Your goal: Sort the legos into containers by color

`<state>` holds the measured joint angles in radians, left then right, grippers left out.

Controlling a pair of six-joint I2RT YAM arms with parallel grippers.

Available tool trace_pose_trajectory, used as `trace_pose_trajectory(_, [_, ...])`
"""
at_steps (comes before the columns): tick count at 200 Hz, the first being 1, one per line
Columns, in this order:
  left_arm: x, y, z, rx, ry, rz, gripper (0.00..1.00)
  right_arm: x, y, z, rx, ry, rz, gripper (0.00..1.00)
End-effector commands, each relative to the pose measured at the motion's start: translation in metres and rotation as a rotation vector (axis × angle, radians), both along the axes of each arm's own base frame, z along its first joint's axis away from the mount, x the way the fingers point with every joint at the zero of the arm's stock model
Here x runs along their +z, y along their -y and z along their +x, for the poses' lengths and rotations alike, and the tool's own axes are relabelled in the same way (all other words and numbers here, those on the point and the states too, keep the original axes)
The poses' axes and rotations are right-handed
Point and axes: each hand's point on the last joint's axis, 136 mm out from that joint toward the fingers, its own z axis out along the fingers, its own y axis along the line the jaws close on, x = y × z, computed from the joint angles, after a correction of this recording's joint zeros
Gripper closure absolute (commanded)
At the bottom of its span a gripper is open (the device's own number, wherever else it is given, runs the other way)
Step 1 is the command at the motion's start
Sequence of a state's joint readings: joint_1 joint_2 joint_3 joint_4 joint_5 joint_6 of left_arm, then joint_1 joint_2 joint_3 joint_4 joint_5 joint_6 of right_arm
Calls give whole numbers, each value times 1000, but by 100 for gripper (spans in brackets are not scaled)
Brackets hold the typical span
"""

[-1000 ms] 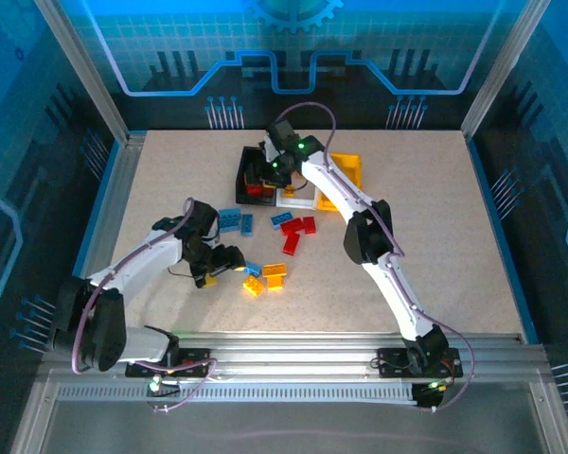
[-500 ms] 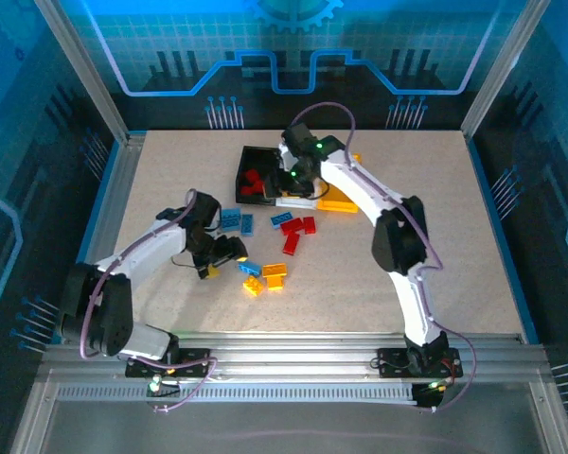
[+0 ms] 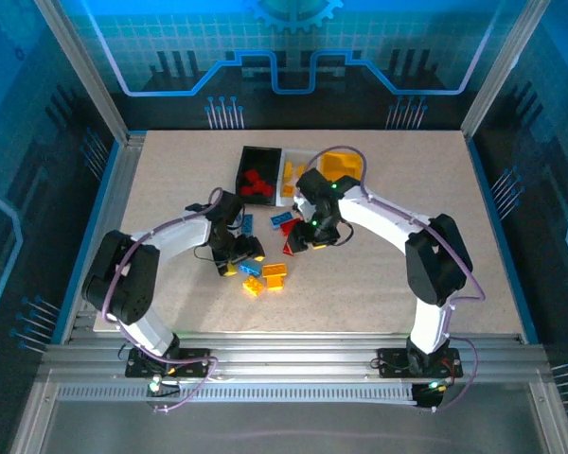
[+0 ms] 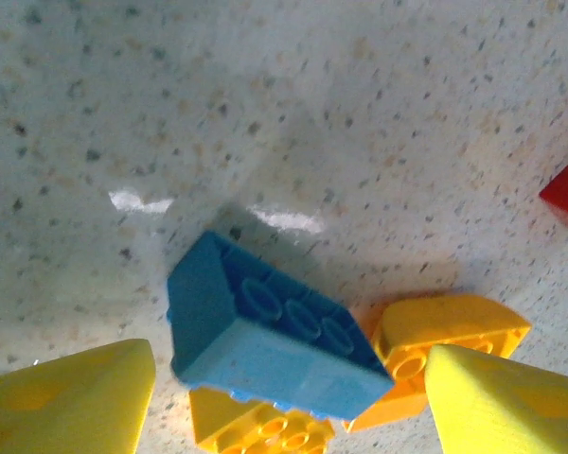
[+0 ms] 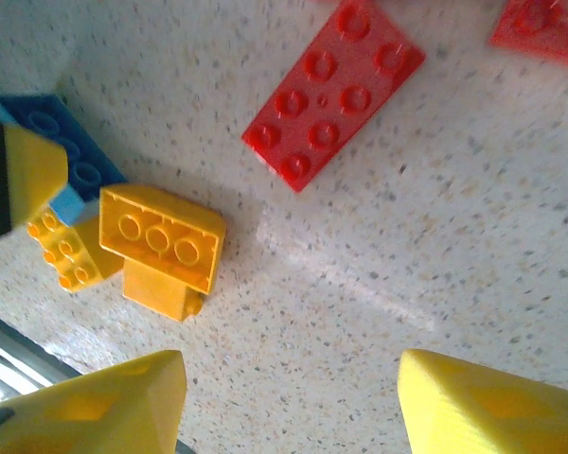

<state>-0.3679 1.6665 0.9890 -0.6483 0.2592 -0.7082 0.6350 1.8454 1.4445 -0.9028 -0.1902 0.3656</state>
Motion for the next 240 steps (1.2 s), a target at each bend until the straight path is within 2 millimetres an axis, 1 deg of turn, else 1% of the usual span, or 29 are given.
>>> trace_pose_trajectory(1, [-6,0,5,-7,-17,26,26,16,-4,-3,3,55,34,38])
trace_pose_trajectory(24, [-14,0,6,-17,-36,40,28,17,-5,-5,0,52,32,38])
trace_pose_trajectory(47, [-20,2,9,-23,-47,46,35,16,-4,-6,-7,50,25,38])
trace_pose_trajectory(56, [-20,2,12,-22,-45,44,39,15,-3,-6,-11,49,24,38])
trace_pose_trajectory(69, [-21,4,15,-24,-44,43,43,14,-3,-7,-12,45,23,38])
trace_pose_trajectory(127, [-22,10,31,-32,-31,41,54,18,1,-7,-15,61,12,38])
trace_pose_trajectory(175, [-19,21,59,-40,-9,31,58,23,7,-10,-17,76,2,38])
trace_pose_trajectory(195, [-18,27,69,-38,-2,19,61,25,11,-10,-22,82,-2,38])
trace_pose_trajectory(221, [-19,33,78,-35,-2,3,66,26,16,-9,-33,86,-3,38])
trace_pose_trajectory(240, [-19,41,81,-42,-8,-12,65,27,18,-9,-39,86,0,38])
